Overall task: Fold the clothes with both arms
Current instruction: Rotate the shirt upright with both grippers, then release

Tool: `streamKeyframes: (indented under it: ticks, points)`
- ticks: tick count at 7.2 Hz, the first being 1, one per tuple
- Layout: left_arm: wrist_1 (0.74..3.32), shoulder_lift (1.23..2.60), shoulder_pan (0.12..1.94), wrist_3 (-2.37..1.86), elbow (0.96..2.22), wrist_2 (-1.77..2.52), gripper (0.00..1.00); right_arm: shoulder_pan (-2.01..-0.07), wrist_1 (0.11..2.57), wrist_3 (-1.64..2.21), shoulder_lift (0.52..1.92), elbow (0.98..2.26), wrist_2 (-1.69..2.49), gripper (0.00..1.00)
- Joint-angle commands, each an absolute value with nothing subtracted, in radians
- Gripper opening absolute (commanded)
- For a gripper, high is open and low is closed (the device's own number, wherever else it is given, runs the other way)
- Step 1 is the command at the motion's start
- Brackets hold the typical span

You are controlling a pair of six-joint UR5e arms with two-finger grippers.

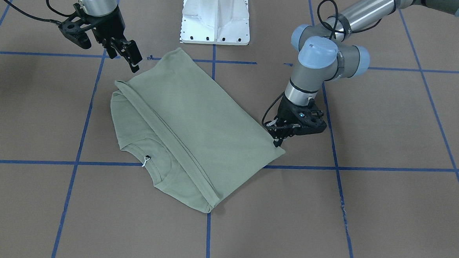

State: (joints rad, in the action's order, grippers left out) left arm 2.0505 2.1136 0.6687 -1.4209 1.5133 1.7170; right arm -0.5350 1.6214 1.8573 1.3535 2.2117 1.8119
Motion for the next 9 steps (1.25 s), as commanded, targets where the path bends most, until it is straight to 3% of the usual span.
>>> streamKeyframes:
  ticks: [1,2,3,4,5,6,9]
  points:
    - [2.218,2.317,0.785,-1.37,1.183,1.692,0.0,-0.534,1.621,1.856,1.353,2.209,1.805,1.0]
    - [2.4,2.444,0.814,-1.346,0.925,1.686,0.0,-0.534,1.621,1.856,1.35,2.212,1.805,1.0]
    - [2.46,2.548,0.825,-1.318,0.762,1.665,0.0,-0.537,1.621,1.855,1.341,2.214,1.804,1.0]
    - [2.464,2.557,0.827,-1.301,0.752,1.664,0.0,-0.535,1.621,1.856,1.339,2.21,1.799,1.0]
    - [2.462,2.566,0.825,-1.299,0.752,1.664,0.35,-0.535,1.621,1.852,1.339,2.207,1.778,1.0]
    - [2.462,2.563,0.825,-1.287,0.768,1.67,0.76,-0.528,1.62,1.845,1.336,2.185,1.764,1.0]
    - [2.445,2.334,0.828,-1.287,1.132,1.823,0.77,-0.502,1.624,1.766,1.186,2.076,1.761,1.0]
